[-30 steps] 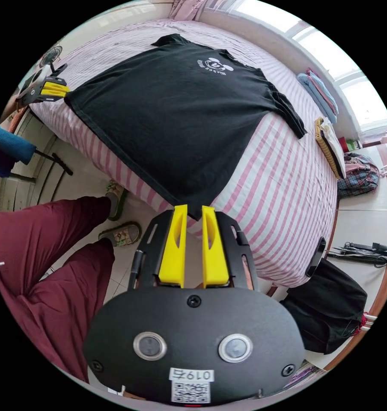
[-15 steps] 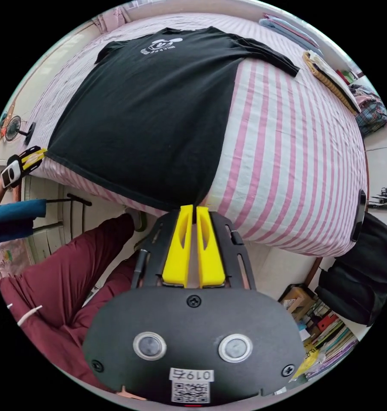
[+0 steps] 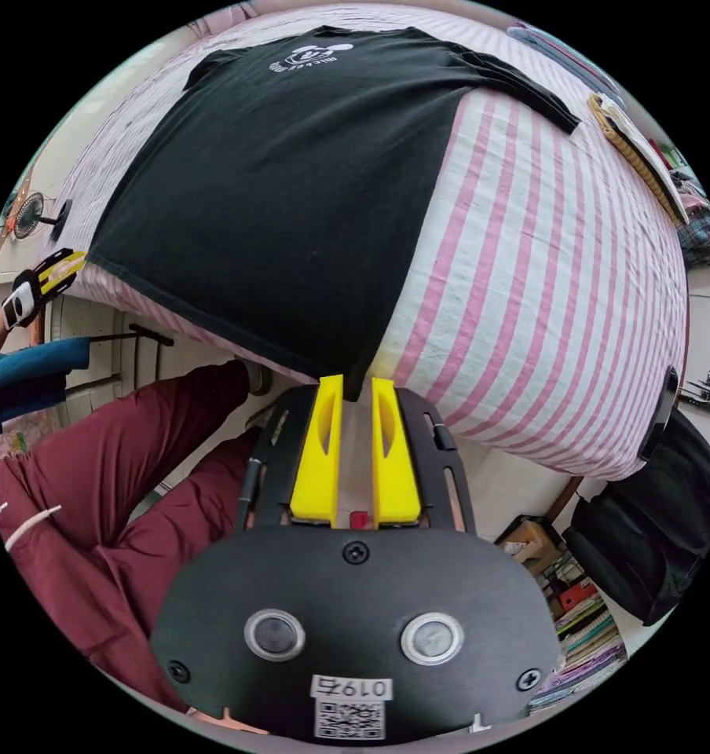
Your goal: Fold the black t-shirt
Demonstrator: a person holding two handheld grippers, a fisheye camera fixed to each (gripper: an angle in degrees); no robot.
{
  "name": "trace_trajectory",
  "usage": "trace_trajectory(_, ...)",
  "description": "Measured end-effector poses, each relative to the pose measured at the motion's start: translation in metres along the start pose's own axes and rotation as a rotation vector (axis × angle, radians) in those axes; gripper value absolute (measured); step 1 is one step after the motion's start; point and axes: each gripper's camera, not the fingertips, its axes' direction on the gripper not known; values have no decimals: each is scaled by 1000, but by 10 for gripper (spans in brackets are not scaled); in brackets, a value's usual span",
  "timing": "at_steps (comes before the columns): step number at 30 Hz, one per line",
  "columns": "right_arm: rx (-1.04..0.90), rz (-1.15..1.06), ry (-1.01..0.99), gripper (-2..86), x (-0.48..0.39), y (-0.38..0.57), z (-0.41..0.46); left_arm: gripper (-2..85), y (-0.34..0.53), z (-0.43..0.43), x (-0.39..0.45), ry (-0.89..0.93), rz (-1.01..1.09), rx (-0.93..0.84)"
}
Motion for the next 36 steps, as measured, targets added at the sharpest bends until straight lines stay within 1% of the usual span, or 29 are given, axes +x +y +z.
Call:
trace_trajectory(2, -40, 13, 11, 79, 9, 5, -11, 11, 20, 2, -12, 85, -64, -22)
trace_trajectory(4, -33, 24, 36, 56, 17, 10, -29, 8, 50, 5, -33, 188, -199, -47)
trace_trajectory(5, -4, 33, 40, 30, 23, 10, -46, 8, 57, 5, -41, 237, -244, -53)
trace_trajectory(6, 39, 59, 43, 11, 30, 7, -65, 8, 70, 2, -60, 337, -343, -26)
trace_trajectory(7, 65, 77, 46, 5, 35, 5, -75, 8, 80, -7, -82, 390, -436, 35)
trace_trajectory(8, 116, 119, 59, -2, 44, -1, -95, 8, 83, -13, -94, 405, -481, 65)
trace_trajectory(10, 198, 159, 54, -6, 59, -12, -124, 7, 80, -37, -143, 476, -641, 239)
trace_trajectory(12, 292, 182, 46, -6, 80, -30, -159, 6, 59, -57, -172, 509, -659, 359)
trace_trajectory(14, 332, 158, 45, -3, 97, -46, -183, 6, 25, -81, -191, 489, -621, 449)
trace_trajectory(15, 354, 135, 74, 2, 110, -56, -197, 6, 4, -95, -202, 485, -625, 511)
trace_trajectory(16, 367, 121, 92, 5, 117, -60, -204, 6, -19, -107, -211, 521, -636, 564)
trace_trajectory(18, 404, 56, 141, 55, 154, -78, -227, 6, -54, -127, -220, 598, -627, 645)
trace_trajectory(20, 415, -20, 186, 67, 186, -93, -241, 6, -88, -148, -224, 627, -635, 695)
trace_trajectory(22, 444, -105, 229, 69, 221, -106, -249, 6, -135, -171, -228, 697, -633, 730)
trace_trajectory(24, 452, -208, 229, 63, 271, -128, -251, 7, -168, -188, -231, 654, -664, 720)
trace_trajectory(26, 451, -252, 215, 57, 310, -144, -250, 7, -203, -199, -238, 585, -710, 694)
trace_trajectory(30, 432, -327, 98, 57, 388, -175, -249, 13, -282, -206, -295, 464, -764, 710)
trace_trajectory(31, 446, -324, 55, 59, 399, -177, -252, 16, -305, -206, -320, 418, -751, 690)
trace_trajectory(32, 455, -327, -22, 60, 418, -183, -256, 19, -316, -206, -332, 404, -736, 683)
trace_trajectory(33, 466, -318, -50, 62, 433, -188, -259, 26, -336, -206, -358, 392, -703, 677)
trace_trajectory(35, 508, -286, -107, 71, 454, -195, -265, 47, -366, -209, -398, 403, -625, 657)
trace_trajectory(36, 518, -255, -148, 82, 467, -201, -268, 66, -385, -214, -420, 398, -550, 653)
